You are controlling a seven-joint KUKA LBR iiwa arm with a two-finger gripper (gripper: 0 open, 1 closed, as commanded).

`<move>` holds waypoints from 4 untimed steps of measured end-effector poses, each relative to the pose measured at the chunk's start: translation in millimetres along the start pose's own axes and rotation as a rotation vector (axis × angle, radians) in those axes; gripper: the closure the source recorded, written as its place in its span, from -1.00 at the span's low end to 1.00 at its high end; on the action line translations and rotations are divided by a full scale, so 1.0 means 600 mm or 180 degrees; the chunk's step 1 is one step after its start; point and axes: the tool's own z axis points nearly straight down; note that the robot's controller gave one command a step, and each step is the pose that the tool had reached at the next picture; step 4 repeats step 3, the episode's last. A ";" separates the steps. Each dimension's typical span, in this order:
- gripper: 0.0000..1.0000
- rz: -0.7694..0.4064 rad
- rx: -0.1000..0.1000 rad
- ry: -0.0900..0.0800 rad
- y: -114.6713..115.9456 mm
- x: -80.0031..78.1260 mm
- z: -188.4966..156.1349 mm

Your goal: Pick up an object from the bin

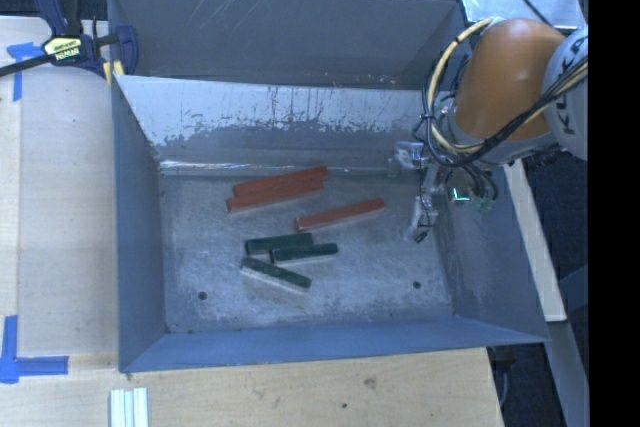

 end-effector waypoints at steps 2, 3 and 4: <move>1.00 -0.0241 0.0000 -0.0030 0.094 -0.034 0.106; 1.00 -0.0389 0.0005 -0.0055 0.117 -0.015 -0.224; 1.00 -0.0389 0.0005 -0.0055 0.117 -0.015 -0.224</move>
Offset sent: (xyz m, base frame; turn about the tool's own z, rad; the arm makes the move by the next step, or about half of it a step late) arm 0.0189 0.0566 -0.0646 -0.0738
